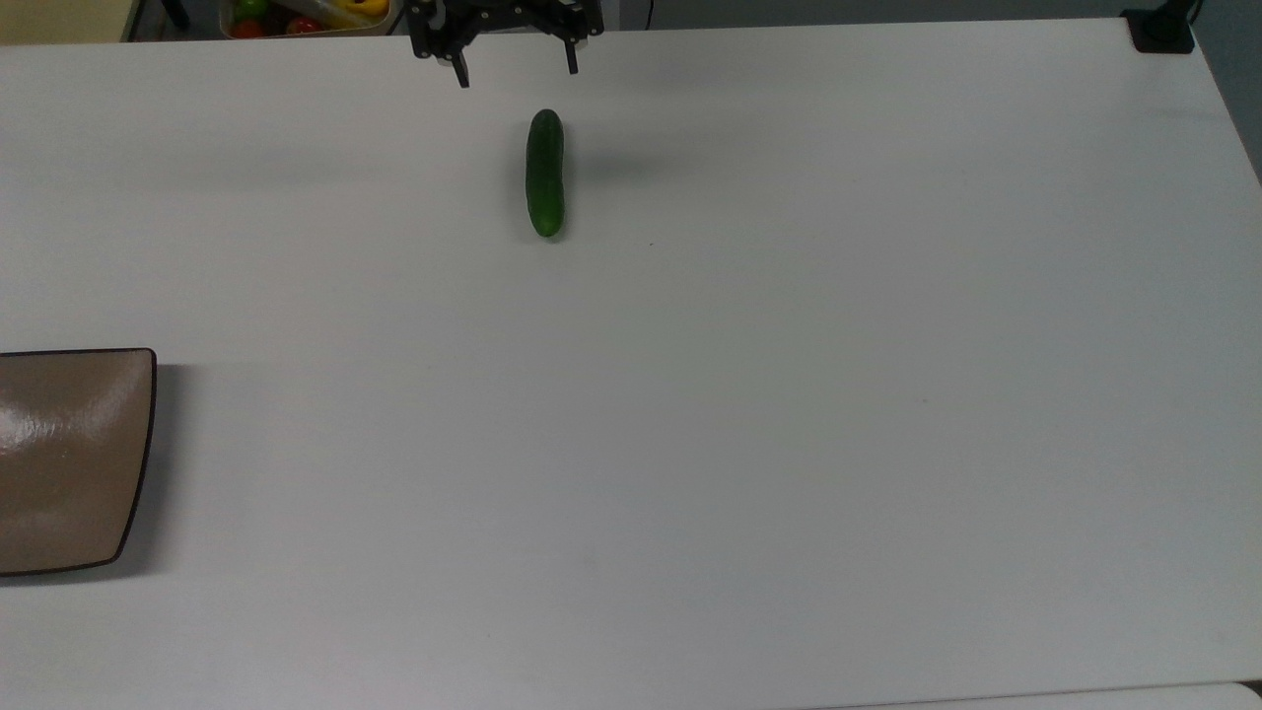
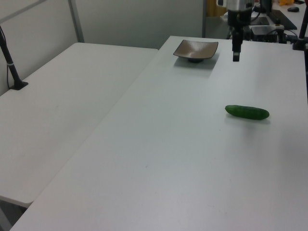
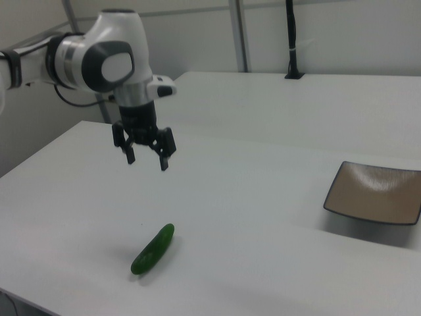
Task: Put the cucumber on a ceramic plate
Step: 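Lower the gripper over the cucumber and close it around its middle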
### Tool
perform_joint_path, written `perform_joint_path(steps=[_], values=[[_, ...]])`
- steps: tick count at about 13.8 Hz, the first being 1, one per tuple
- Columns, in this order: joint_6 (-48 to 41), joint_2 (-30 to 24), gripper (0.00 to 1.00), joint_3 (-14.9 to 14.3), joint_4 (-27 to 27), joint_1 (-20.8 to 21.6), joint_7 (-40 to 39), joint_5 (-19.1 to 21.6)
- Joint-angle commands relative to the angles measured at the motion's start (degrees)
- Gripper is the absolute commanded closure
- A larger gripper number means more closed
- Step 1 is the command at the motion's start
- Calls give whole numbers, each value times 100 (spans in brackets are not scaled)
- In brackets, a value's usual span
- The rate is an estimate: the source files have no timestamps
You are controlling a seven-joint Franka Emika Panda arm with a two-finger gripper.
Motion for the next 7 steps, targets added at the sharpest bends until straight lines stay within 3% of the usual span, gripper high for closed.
perform_joint_path(steps=[1, 7], values=[[213, -174, 0, -5, -727, 67, -136, 100], [1292, -210, 0, 224, -2133, 76, -128, 21]])
